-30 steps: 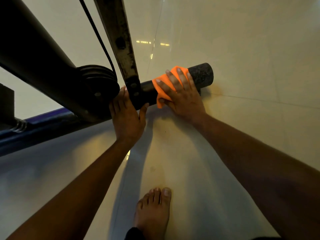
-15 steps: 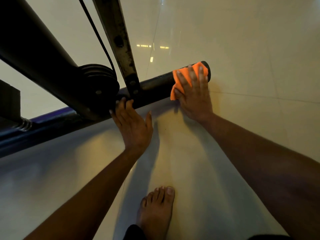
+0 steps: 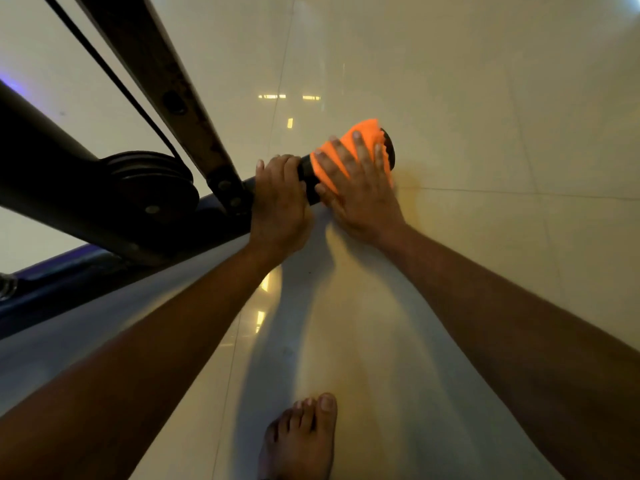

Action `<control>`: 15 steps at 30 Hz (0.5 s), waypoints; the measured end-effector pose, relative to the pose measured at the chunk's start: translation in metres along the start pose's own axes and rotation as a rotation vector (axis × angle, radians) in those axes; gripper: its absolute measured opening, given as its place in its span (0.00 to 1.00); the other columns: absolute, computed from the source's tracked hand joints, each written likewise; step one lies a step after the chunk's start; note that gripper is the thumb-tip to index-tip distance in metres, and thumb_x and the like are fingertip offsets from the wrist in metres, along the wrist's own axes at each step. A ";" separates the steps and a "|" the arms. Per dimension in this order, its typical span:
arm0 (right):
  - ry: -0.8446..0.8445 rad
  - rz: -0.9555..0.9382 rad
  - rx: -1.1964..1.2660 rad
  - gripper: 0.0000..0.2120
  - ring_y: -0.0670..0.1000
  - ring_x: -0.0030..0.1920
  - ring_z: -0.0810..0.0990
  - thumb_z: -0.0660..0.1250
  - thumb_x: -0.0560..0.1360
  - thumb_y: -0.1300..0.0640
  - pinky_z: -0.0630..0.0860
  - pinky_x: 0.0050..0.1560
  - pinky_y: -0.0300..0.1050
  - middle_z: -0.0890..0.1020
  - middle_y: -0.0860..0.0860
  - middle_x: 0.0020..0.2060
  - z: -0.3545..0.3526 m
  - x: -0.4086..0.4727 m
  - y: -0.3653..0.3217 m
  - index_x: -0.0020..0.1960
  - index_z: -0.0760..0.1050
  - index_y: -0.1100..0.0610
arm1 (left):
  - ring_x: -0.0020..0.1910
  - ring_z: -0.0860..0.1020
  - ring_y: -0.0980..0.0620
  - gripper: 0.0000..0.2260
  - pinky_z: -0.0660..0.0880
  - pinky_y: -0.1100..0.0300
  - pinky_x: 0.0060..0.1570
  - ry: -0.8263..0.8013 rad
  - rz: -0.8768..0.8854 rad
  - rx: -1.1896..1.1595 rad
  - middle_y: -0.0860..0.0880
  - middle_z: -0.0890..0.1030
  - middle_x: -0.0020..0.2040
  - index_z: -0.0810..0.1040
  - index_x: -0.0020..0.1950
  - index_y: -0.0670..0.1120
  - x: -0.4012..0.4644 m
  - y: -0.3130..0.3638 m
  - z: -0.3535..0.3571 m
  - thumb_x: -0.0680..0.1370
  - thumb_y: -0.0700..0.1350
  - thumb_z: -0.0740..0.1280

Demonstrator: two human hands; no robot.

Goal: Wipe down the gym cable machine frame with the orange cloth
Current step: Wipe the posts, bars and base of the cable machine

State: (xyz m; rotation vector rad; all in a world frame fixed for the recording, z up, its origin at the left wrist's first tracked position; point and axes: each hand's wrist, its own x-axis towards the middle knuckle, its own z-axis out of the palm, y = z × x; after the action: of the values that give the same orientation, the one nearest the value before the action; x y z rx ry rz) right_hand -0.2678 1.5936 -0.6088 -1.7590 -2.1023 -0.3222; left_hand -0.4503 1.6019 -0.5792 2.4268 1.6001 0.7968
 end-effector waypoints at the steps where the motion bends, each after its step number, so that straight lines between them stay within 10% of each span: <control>1: -0.017 -0.076 -0.012 0.28 0.66 0.86 0.56 0.53 0.90 0.39 0.52 0.83 0.72 0.63 0.56 0.85 0.002 -0.001 0.003 0.86 0.63 0.49 | 0.69 0.75 0.38 0.18 0.60 0.36 0.80 -0.022 -0.045 0.011 0.40 0.78 0.67 0.75 0.70 0.40 0.008 0.001 0.002 0.82 0.43 0.58; 8: 0.026 0.145 0.004 0.28 0.66 0.86 0.52 0.53 0.89 0.37 0.54 0.83 0.68 0.60 0.55 0.86 -0.004 -0.007 0.023 0.86 0.62 0.46 | 0.76 0.71 0.41 0.22 0.60 0.44 0.81 -0.033 0.000 0.096 0.42 0.75 0.76 0.69 0.80 0.41 0.002 -0.009 0.012 0.88 0.48 0.56; 15: -0.034 -0.047 0.027 0.27 0.63 0.87 0.51 0.50 0.90 0.40 0.52 0.84 0.68 0.59 0.56 0.86 -0.009 -0.001 0.023 0.87 0.61 0.46 | 0.79 0.68 0.40 0.22 0.61 0.43 0.81 -0.068 0.021 0.061 0.41 0.72 0.79 0.67 0.81 0.40 -0.001 -0.010 0.010 0.87 0.45 0.57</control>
State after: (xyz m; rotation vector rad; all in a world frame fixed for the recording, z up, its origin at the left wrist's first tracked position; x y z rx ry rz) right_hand -0.2439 1.5932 -0.6032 -1.7140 -2.1638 -0.2775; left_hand -0.4536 1.6074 -0.5917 2.4880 1.5997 0.6698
